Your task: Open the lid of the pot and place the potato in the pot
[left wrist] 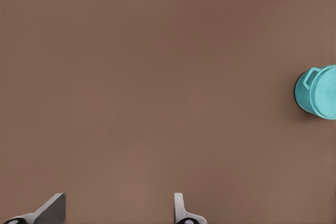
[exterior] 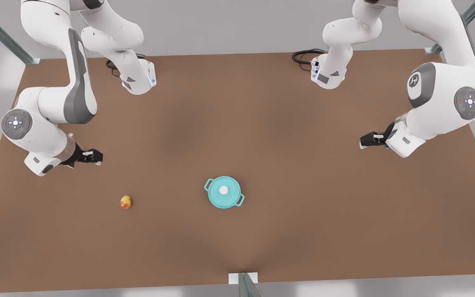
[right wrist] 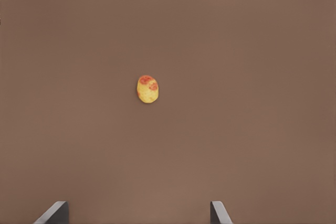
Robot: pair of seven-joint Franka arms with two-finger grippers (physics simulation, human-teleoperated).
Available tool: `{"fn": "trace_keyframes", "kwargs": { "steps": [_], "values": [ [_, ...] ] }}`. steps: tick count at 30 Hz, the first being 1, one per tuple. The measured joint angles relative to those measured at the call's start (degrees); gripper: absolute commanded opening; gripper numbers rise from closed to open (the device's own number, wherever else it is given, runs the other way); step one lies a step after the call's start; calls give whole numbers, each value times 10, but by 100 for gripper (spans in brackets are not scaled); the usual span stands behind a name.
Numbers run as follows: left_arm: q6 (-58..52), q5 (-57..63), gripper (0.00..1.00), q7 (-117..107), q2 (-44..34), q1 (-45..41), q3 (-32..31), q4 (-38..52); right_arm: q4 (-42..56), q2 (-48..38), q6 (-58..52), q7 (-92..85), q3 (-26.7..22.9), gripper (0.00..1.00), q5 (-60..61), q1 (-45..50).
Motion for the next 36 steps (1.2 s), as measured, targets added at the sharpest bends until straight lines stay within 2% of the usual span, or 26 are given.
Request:
{"fn": "trace_keyframes", "kwargs": {
  "steps": [4, 7, 11, 16, 26, 30, 36],
  "values": [
    [21, 3, 100, -8, 19, -20, -2, 20, 0, 20, 17, -5, 2, 100, -2, 11],
    [34, 34, 100, -30, 139, -136, -4, 155, 1, 42, 24, -8, 2, 100, -3, 32],
    [70, 88, 100, -96, 272, -276, -3, 254, 20, 73, 33, -10, 2, 100, -3, 35],
    [136, 141, 100, -195, 346, -361, -1, 277, 35, 130, 52, -12, 1, 100, -23, 45],
    [278, 199, 100, -362, 427, -437, 18, 280, 29, 218, 146, 31, -1, 100, 25, 9],
    [338, 210, 100, -411, 516, -482, 63, 365, 29, 253, 197, 41, 1, 100, 64, 5],
    [397, 216, 100, -466, 543, -495, 79, 377, 29, 291, 262, 53, 3, 100, 77, 5]
  ]
}}
